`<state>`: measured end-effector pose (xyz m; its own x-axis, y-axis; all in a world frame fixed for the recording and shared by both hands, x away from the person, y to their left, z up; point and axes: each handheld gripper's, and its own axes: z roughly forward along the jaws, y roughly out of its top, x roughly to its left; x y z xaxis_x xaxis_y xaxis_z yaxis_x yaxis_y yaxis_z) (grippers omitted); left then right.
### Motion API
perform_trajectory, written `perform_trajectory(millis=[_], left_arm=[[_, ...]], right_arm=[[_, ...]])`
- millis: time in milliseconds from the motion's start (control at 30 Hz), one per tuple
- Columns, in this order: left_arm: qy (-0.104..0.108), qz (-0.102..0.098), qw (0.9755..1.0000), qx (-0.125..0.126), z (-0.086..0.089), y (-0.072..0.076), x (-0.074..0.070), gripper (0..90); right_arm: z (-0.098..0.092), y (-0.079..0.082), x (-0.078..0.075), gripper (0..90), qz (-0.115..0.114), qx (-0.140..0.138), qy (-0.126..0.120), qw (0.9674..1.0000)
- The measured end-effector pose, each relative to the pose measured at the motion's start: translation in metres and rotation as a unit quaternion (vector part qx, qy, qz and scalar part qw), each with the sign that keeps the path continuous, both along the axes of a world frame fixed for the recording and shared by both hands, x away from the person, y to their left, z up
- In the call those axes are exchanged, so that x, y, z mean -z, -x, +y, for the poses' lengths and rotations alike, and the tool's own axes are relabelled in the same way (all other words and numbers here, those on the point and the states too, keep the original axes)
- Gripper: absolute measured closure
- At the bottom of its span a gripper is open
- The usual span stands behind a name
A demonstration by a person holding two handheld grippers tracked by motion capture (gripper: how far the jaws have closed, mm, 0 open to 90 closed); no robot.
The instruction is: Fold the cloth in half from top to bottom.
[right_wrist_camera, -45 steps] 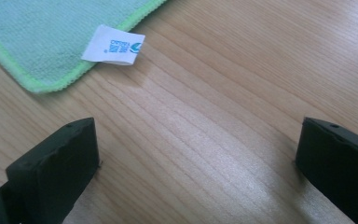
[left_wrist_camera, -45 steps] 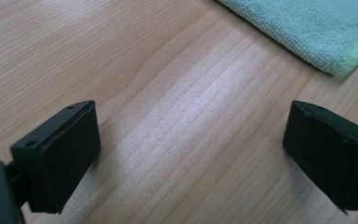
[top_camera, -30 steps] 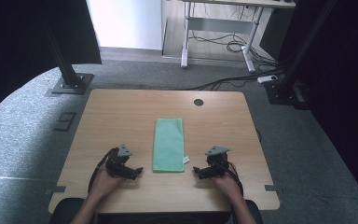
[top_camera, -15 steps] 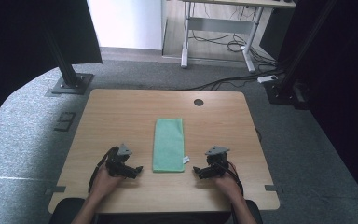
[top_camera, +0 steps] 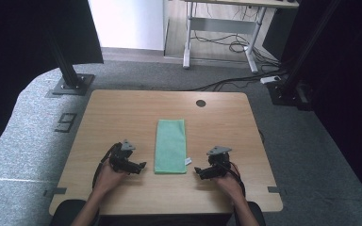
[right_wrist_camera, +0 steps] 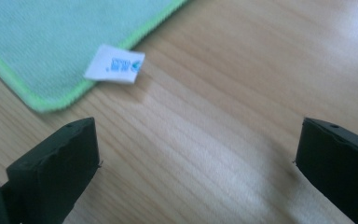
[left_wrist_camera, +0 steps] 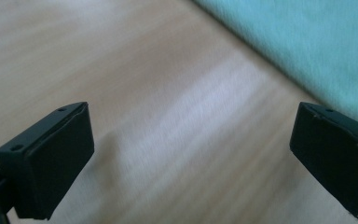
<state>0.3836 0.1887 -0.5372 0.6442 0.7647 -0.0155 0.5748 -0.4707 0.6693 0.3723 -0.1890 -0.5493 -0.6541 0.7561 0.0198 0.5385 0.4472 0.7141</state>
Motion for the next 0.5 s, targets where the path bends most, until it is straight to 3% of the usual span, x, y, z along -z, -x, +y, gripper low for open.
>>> perform_trajectory(millis=[167, 500], left_arm=[[-0.002, -0.009, 1.0000, 0.000, -0.008, -0.011, -0.008, 0.0], [0.000, -0.016, 0.9998, -0.014, -0.029, -0.050, -0.013, 0.0]], right_arm=[[0.007, -0.004, -0.006, 0.0, -0.001, -0.004, -0.011, 0.9999], [0.035, -0.019, -0.013, 0.0, 0.009, -0.014, 0.003, 0.9999]])
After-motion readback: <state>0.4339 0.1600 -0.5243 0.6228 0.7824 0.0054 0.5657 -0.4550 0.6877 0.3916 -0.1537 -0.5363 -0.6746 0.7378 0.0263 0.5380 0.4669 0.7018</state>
